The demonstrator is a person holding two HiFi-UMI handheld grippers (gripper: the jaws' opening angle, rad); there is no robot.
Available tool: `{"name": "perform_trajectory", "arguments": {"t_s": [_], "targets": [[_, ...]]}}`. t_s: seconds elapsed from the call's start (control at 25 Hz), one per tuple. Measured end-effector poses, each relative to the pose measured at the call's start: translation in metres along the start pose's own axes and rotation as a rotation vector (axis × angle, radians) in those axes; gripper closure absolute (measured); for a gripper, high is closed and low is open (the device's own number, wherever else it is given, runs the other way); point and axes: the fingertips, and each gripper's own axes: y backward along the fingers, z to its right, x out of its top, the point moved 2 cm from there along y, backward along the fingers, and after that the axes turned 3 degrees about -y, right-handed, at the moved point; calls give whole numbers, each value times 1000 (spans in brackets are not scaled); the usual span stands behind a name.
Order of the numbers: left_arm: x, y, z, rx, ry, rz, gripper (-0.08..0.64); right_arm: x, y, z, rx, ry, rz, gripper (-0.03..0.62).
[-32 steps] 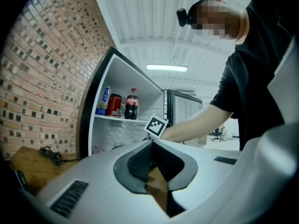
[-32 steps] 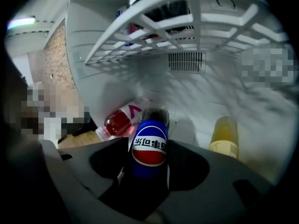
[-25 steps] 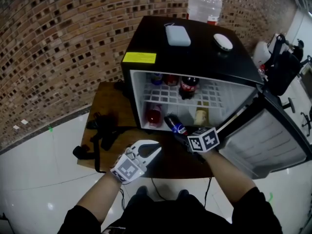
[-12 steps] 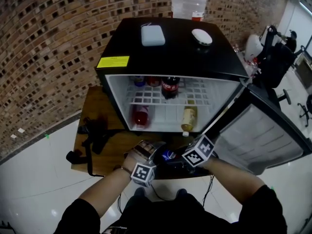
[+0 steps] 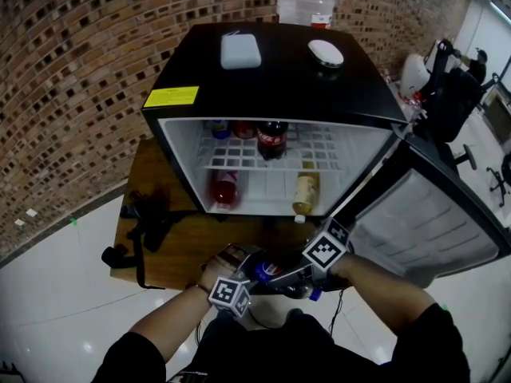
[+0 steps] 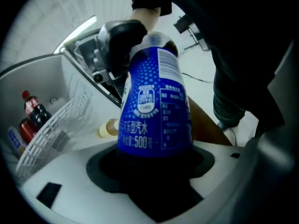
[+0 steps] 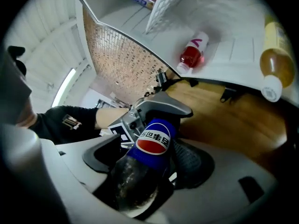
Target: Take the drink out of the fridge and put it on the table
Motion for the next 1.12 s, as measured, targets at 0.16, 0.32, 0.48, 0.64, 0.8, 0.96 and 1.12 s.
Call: {"name": "perform_trajectory", "arguments": {"t_s": [0.16,0.32,0.48,0.64,0.8,0.96,1.12], "targets": [[10,5,2,-16,205,94,249,13,15,-19,245,-37,180,185],[23,0,8,-60,423,219,249,43,44,-53,423,176,472,178],[37,-7,18,-96,501,336,249,50,70,-59,491,336,675,146],[39,-10,18,-108,612,415,249,46,108,-41,416,420,912,114],[35,-15,25,-152,614,441,247,36,116,-45,264,585,992,95],[28,-20,32,-164,684,466,247,24,135,-40,228,619,1071,63],[27,-25,18,-145,751,509,249,8,85,-50,82,787,874,61]]}}
